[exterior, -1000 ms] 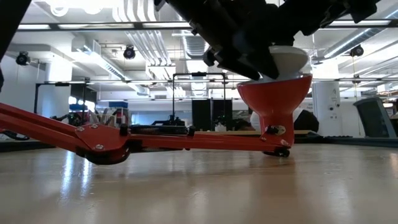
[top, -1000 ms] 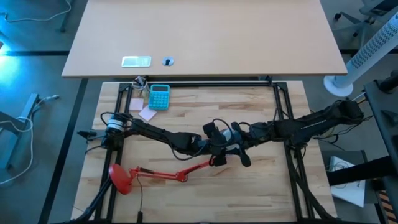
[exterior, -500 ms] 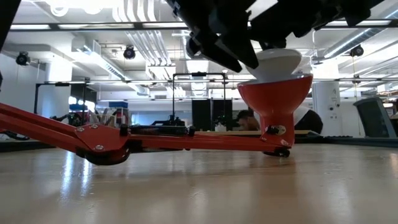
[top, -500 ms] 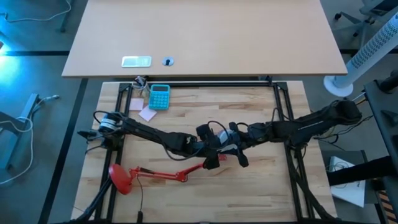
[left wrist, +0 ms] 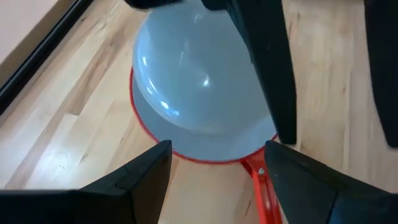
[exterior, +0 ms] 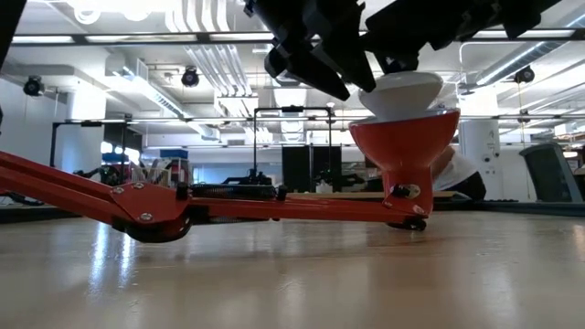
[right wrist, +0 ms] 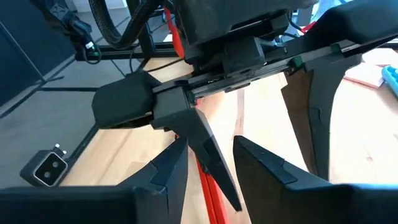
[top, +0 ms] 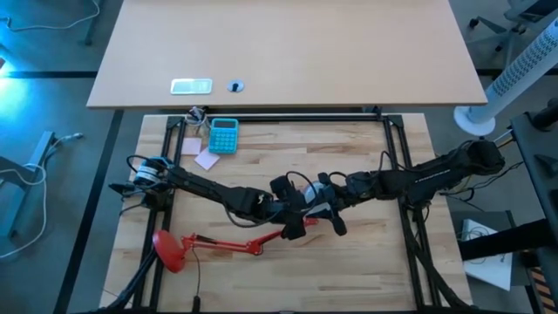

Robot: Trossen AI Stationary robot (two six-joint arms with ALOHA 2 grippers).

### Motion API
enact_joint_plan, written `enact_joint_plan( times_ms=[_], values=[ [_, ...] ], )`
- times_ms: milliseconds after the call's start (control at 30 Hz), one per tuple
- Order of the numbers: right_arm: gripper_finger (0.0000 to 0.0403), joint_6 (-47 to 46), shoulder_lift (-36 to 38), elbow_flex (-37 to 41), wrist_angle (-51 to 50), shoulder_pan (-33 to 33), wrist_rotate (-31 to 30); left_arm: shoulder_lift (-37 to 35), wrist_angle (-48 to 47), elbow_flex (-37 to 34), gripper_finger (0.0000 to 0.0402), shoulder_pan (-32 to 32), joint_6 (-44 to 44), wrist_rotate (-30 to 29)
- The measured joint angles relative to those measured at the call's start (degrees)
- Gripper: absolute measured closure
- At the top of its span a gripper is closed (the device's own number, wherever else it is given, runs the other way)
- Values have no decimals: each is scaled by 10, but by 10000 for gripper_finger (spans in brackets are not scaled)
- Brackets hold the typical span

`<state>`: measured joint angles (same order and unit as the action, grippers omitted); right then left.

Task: Screw lightbulb
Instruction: Insert the light bulb into the red lamp

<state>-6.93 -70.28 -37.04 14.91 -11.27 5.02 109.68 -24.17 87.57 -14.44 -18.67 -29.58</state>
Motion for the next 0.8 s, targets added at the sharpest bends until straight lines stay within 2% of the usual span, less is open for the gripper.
enact_joint_plan(
  times_ms=[200, 333, 400, 500, 667, 800],
  values=[
    [279, -25, 19, -9, -9, 0, 6, 1, 16, 0, 154, -1, -8, 1],
    [272, -52, 70, -23, -2, 0, 17, 1, 15, 0, 154, -2, -13, 1],
    [270, -60, 100, -31, -30, 2, 17, 1, 16, 0, 154, -2, -14, 1],
    [268, -77, 144, -48, -131, 13, 7, 2, 17, -4, 154, -2, -14, 1],
    [285, -144, 211, -66, -367, 15, -98, 2, 18, -4, 154, -4, -24, 1],
    [321, -213, 230, -64, -466, 16, -167, 2, 20, -6, 154, -5, -44, 2]
  ],
)
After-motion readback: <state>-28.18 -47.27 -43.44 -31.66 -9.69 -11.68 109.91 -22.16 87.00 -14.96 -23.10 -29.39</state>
